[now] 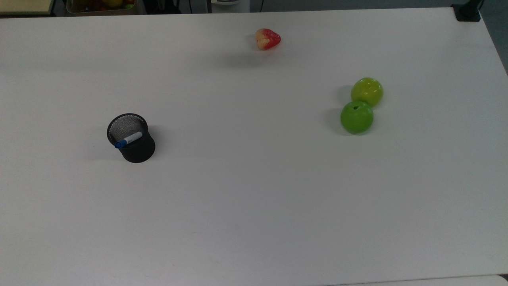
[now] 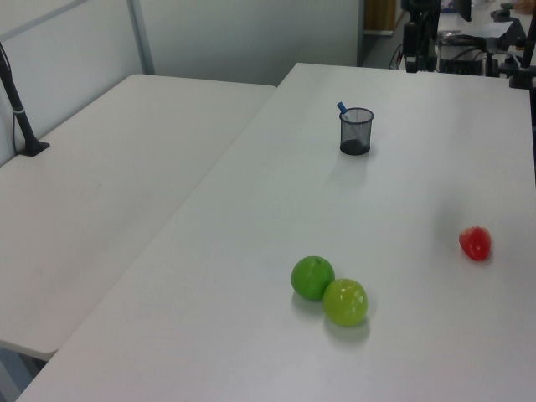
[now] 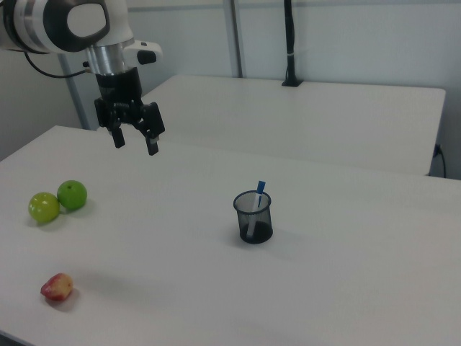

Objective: Take marker pen

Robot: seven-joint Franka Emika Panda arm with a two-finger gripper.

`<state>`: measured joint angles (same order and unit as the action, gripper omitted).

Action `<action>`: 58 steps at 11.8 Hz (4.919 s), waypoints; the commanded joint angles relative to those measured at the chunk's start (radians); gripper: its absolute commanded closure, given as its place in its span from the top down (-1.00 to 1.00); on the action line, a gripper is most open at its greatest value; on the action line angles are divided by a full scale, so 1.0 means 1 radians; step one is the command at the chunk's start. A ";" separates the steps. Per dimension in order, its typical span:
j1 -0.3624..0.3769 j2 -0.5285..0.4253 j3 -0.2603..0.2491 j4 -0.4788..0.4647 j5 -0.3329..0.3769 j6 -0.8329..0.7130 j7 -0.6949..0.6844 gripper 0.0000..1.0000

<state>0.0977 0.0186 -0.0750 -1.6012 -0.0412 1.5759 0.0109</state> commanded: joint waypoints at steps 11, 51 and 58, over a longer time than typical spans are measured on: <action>-0.076 0.014 0.006 0.017 -0.011 0.018 -0.127 1.00; -0.211 0.475 0.009 0.052 -0.009 0.875 -0.017 -0.87; -0.213 0.430 0.011 0.056 -0.005 0.865 -0.017 -0.99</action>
<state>-0.1150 0.5002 -0.0710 -1.5292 -0.0547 2.4315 -0.0215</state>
